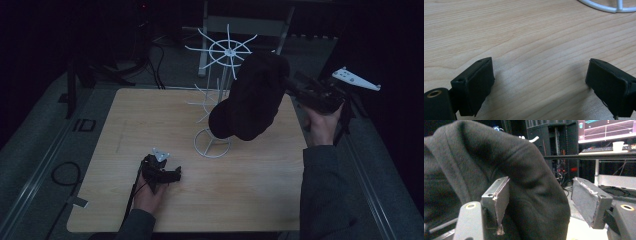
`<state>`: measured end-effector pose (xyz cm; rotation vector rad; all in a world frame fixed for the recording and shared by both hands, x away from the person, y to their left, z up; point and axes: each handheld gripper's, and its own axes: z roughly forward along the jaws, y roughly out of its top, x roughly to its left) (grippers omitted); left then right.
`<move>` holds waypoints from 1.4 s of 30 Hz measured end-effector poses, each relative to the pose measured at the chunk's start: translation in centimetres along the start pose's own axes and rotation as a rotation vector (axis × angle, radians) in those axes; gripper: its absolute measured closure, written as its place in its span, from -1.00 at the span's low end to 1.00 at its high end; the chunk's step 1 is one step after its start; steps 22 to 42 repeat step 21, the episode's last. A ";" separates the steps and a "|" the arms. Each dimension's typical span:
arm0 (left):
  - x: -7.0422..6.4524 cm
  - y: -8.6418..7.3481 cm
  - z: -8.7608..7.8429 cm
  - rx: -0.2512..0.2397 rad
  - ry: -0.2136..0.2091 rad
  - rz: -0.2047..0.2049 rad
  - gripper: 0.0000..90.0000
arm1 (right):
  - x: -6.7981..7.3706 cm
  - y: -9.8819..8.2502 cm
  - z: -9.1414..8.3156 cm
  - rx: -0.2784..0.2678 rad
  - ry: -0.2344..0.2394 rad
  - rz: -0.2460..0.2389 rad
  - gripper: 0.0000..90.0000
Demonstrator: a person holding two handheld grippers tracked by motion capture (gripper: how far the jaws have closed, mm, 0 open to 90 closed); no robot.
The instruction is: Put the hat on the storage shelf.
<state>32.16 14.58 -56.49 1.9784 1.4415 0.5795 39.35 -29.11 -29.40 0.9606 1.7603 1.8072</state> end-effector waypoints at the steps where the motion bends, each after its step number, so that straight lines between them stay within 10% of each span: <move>1: 0.0 0.0 0.0 0.000 0.000 0.000 -0.81 | -0.1 -0.1 -0.1 0.002 -0.002 0.003 -0.32; 17: 0.0 0.0 0.0 -0.001 0.002 0.000 -0.81 | -2.3 -3.3 -1.2 0.130 -0.097 0.059 0.70; 42: -0.1 0.0 0.0 -0.002 -0.001 0.000 -0.81 | -2.6 -4.1 -1.0 0.153 -0.098 0.069 0.72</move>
